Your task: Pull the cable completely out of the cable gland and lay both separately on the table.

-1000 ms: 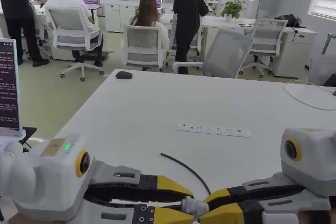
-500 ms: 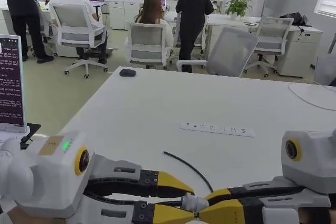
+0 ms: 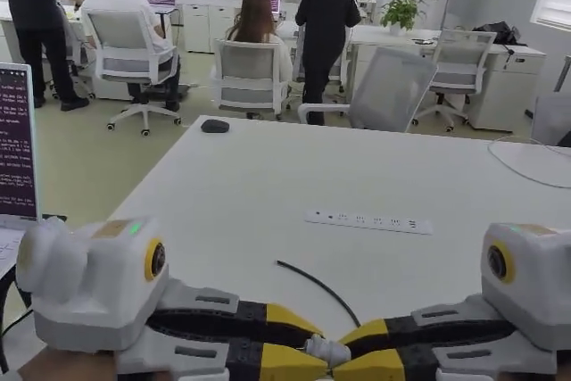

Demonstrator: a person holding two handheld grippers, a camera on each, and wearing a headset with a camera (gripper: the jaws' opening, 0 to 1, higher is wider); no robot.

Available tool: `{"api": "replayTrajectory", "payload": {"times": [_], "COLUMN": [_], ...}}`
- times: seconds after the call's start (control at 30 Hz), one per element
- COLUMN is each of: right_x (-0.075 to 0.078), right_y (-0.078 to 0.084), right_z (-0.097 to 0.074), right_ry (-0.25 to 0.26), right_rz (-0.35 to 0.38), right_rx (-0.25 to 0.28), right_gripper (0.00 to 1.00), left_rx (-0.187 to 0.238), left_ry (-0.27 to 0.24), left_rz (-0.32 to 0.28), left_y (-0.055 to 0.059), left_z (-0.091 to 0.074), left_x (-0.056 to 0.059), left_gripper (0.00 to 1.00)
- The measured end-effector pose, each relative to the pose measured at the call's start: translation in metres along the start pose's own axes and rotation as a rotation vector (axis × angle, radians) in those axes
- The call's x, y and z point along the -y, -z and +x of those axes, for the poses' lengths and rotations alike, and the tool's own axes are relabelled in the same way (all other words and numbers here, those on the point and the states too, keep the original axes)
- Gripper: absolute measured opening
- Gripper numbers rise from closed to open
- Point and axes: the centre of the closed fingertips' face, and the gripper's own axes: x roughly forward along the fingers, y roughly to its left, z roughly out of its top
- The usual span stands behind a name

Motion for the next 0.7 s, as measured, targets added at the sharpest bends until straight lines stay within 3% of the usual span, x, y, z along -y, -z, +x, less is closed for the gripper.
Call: {"api": "replayTrajectory", "payload": {"times": [0.1,0.23,0.33,0.47,0.53,0.63,0.7], "right_x": [0.005,0.006,0.008,0.008,0.009,0.008,0.009], "right_y": [0.000,0.002,0.007,0.009,0.008,0.007,0.012], "right_z": [0.000,0.002,0.003,0.004,0.003,0.002,0.000], "right_ry": [0.029,0.054,0.074,0.081,0.079,0.061,0.053], "right_rz": [-0.042,-0.132,-0.203,-0.240,-0.240,-0.150,-0.126], "right_rx": [-0.012,-0.046,-0.095,-0.094,-0.075,-0.052,-0.074], "right_gripper": [0.10,0.10,0.10,0.11,0.11,0.12,0.10], "left_rx": [0.023,0.031,0.004,-0.002,0.008,0.011,0.008], "left_ry": [-0.025,-0.021,-0.031,-0.035,-0.032,-0.042,-0.041], "left_rz": [-0.060,-0.066,-0.048,-0.045,-0.039,0.011,0.050], "left_y": [0.000,0.002,0.006,0.009,0.008,0.005,0.003], "left_z": [0.000,-0.001,0.000,0.000,0.000,0.000,-0.002], "left_x": [-0.006,-0.007,-0.006,-0.005,-0.004,-0.002,0.001], "left_gripper": [0.15,0.15,0.15,0.15,0.15,0.15,0.15]}}
